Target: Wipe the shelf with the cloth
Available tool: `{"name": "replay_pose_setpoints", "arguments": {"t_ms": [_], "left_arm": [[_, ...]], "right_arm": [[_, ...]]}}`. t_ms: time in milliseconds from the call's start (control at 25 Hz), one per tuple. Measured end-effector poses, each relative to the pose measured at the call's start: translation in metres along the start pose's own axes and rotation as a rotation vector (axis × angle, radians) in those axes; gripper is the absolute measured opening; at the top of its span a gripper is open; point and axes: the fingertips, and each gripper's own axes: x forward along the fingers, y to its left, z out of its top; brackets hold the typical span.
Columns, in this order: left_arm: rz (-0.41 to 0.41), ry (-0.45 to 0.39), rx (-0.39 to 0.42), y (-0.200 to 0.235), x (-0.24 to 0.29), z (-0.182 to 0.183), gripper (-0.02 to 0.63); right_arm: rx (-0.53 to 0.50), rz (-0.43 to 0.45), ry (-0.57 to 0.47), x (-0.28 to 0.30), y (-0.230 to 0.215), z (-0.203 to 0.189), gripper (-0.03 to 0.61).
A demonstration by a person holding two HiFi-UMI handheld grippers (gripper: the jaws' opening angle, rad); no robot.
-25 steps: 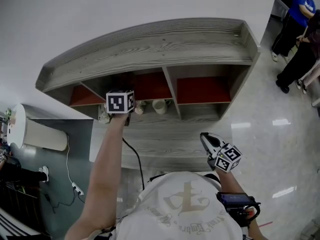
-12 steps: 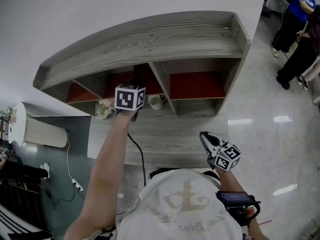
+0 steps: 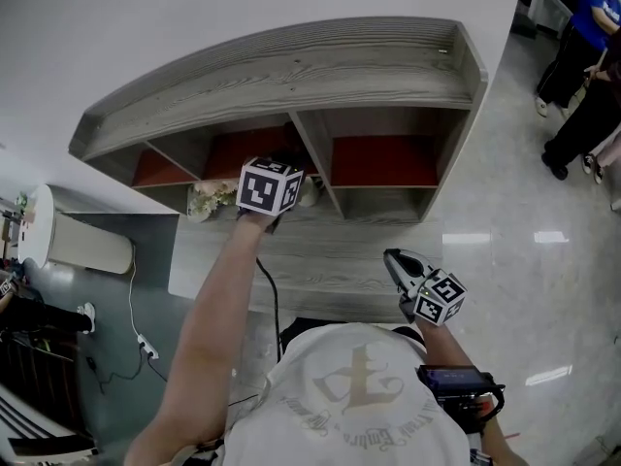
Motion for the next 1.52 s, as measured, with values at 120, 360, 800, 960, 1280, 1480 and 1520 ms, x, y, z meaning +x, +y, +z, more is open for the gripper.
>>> {"name": "replay_pose_setpoints", "arguments": {"t_ms": [120, 360, 800, 960, 1280, 1480, 1520], "left_arm": [[-0.003, -0.020, 0.015, -0.007, -0.005, -0.001, 0.061], [0.021, -0.164, -0.013, -0.018, -0.019, -0.009, 0.061], [0.087, -0.301, -0.097, -0.054, -0.056, -0.053, 0.066], [0.094, -0.272, -0.102, -0.073, -0.062, -0.070, 0.066], [0.017, -0.273, -0.126, -0.117, -0.061, -0.078, 0.067], [-0.082, -0.277, -0.108, -0.149, -0.047, -0.069, 0.067], [-0.099, -0.283, -0.096, -0.152, -0.045, -0.062, 0.067]], "right_arm": [[0.004, 0.004, -0.010, 0.005, 0.000, 0.003, 0.005], [-0.030, 0.024, -0.005, 0.019, 0.008, 0.005, 0.005], [-0.056, 0.006, 0.008, 0.005, 0.000, 0.017, 0.005], [-0.050, 0.002, 0.006, 0.004, -0.001, 0.016, 0.005], [-0.038, 0.008, -0.009, 0.004, -0.007, 0.016, 0.005], [-0.024, -0.022, -0.010, -0.007, -0.011, 0.012, 0.005], [-0.023, -0.024, -0.012, -0.006, -0.011, 0.013, 0.005]]}}
